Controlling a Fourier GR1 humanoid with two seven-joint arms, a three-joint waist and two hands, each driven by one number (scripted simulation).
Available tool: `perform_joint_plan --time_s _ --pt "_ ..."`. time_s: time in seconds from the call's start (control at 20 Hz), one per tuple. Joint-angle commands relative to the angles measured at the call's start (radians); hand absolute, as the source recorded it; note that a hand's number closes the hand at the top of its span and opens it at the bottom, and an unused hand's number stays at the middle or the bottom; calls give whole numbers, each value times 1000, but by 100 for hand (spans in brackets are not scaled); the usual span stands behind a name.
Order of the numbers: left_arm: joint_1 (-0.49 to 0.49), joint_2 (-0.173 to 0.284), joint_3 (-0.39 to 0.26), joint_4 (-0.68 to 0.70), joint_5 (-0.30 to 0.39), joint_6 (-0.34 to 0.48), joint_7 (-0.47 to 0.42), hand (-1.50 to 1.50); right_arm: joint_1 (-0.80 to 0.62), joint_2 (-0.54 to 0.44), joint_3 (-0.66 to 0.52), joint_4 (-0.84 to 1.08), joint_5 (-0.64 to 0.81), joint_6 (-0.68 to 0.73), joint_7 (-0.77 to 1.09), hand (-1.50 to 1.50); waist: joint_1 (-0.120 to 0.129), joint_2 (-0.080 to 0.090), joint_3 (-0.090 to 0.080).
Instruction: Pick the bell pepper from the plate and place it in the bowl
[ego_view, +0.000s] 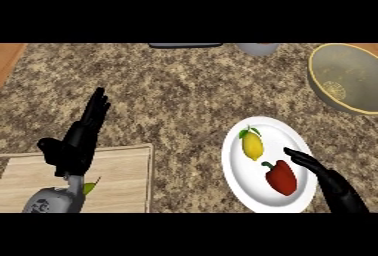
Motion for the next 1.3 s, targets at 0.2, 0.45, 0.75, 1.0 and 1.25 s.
perform_joint_plan --time_s 0.2,0.45,0.75,1.0,1.25 --pt "-27 -41 -16 17 -29 11 21 0 136 -138 -146 -341 63 -64 246 -150 16 1 -2" --pt "-41 -59 -12 57 -47 -3 -19 0 95 -190 -156 -460 81 1 523 -150 31 4 -1" --pt "-10 -79 -38 3 -54 -7 4 0 39 -235 -99 -426 111 85 747 -150 43 4 -1" --pt "-7 -63 2 29 -37 -40 -15 0 -16 -224 -48 -376 139 149 884 -150 40 5 0" --pt "-5 -94 14 16 -66 -37 -5 0 -93 -143 -44 -306 178 236 902 -150 37 4 0"
